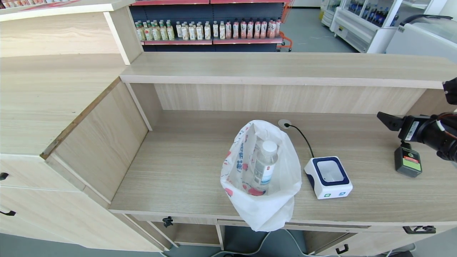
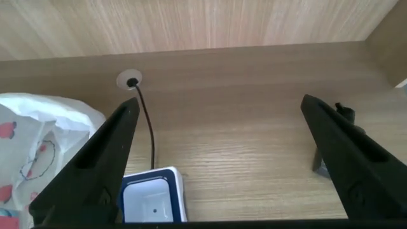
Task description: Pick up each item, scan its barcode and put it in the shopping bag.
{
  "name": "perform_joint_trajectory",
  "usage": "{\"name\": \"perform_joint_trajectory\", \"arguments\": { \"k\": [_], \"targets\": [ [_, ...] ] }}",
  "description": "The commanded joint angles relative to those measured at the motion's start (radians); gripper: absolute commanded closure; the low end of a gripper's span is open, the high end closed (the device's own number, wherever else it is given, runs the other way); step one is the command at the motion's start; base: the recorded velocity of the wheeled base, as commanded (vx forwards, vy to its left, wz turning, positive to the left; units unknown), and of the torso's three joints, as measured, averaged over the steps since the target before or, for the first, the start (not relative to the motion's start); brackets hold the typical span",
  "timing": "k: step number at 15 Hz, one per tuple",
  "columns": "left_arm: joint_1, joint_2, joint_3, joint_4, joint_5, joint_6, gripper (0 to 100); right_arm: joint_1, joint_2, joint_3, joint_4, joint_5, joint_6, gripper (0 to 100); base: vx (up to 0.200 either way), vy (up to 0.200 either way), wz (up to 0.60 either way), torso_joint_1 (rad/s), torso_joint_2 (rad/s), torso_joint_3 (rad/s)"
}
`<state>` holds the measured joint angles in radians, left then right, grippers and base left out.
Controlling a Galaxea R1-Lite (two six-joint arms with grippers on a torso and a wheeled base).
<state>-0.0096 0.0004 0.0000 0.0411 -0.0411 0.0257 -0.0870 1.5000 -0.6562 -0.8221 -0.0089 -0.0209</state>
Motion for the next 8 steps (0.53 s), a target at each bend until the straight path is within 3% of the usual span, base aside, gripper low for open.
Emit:
{"name": "perform_joint_trajectory", "arguments": {
  "k": [1, 8],
  "targets": [
    [0.000, 0.001, 0.000, 0.000, 0.000, 0.002, 0, -0.019, 0.005, 0.013, 0.000, -0.006, -0.002, 0, 0.000, -0.200, 0.00, -0.007, 0.00, 0.002],
    [0.000, 0.000, 0.000, 0.000, 0.000, 0.003, 0, -0.057, 0.031, 0.063, 0.001, -0.034, -0.005, 0, 0.000, -0.200, 0.00, 0.002, 0.00, 0.003]
  ]
}}
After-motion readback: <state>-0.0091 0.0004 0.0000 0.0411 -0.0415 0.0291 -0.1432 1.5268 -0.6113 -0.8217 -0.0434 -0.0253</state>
